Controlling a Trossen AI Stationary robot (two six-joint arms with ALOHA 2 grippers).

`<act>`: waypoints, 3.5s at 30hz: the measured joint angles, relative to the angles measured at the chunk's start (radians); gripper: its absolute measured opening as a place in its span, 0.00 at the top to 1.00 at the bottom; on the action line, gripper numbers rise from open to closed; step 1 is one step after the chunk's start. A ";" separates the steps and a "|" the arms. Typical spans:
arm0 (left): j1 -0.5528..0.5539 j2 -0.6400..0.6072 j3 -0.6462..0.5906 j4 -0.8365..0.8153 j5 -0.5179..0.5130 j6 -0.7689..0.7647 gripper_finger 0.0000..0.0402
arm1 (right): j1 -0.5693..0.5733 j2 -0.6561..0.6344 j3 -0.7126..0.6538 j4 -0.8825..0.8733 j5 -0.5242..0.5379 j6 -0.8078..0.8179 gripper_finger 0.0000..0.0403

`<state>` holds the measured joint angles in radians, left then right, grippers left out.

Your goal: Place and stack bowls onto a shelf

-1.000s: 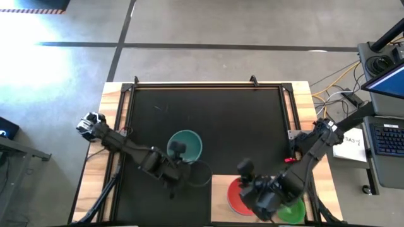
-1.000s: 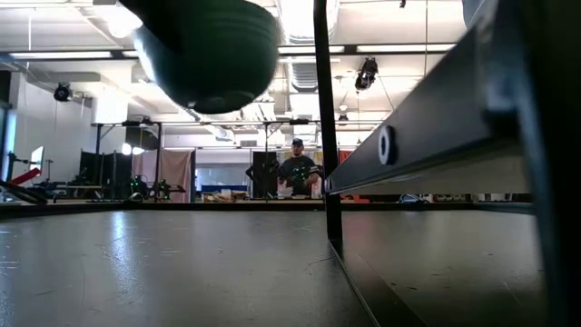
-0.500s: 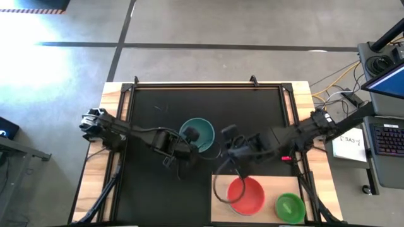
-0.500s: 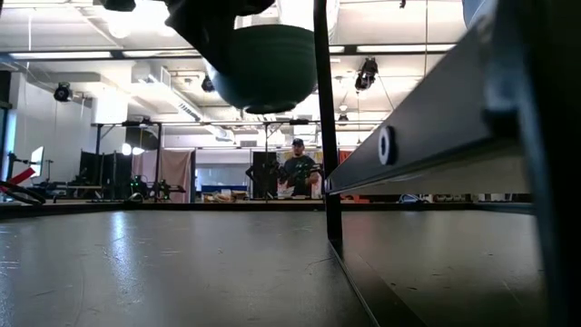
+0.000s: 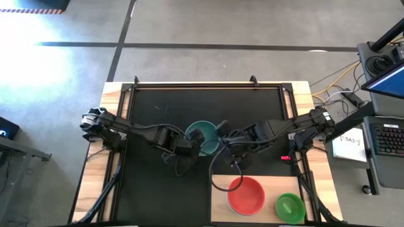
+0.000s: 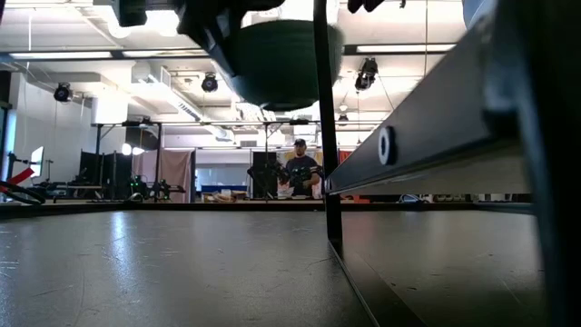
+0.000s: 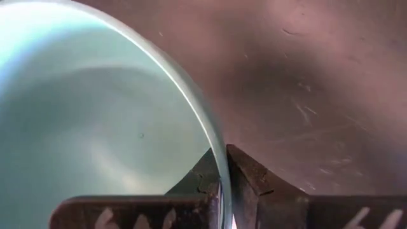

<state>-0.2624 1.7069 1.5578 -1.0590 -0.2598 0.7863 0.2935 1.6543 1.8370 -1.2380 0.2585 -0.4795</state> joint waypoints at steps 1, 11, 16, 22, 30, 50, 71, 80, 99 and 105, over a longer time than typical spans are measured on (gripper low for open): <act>0.001 0.000 0.000 0.018 0.001 0.020 1.00 | 0.000 0.000 0.000 0.004 0.000 -0.013 0.76; 0.015 0.000 0.000 0.136 0.012 0.154 1.00 | -0.017 0.000 0.000 0.046 -0.098 -0.105 0.76; 0.018 0.000 0.000 0.144 0.012 0.158 1.00 | -0.036 0.000 0.000 0.046 -0.188 -0.098 0.76; 0.018 0.000 0.000 0.174 0.014 0.214 1.00 | -0.064 0.003 -0.002 0.041 -0.197 -0.096 0.76; 0.019 0.000 0.044 0.196 0.014 0.246 1.00 | -0.089 0.004 -0.010 0.036 -0.272 -0.082 0.76; 0.018 0.004 0.051 0.252 0.023 0.112 1.00 | -0.093 0.005 -0.011 -0.010 -0.351 -0.073 0.97; 0.026 0.004 0.052 0.390 -0.094 -0.353 0.63 | -0.204 0.004 -0.009 -0.102 -0.339 0.084 0.98; 0.047 0.004 0.051 0.393 -0.388 -0.478 0.62 | -0.262 0.003 -0.009 -0.215 -0.342 0.277 0.98; 0.182 0.002 0.051 -0.122 -0.521 -1.097 0.62 | 0.008 -0.107 -0.010 -0.159 -0.398 0.684 0.98; 0.182 0.002 0.051 -0.186 -0.490 -1.152 0.62 | 0.203 -0.088 -0.010 -0.106 -0.385 0.745 0.98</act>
<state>-0.0806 1.7088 1.6085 -1.2447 -0.7499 -0.3659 0.4970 1.5659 1.8267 -1.3444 -0.1262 0.2652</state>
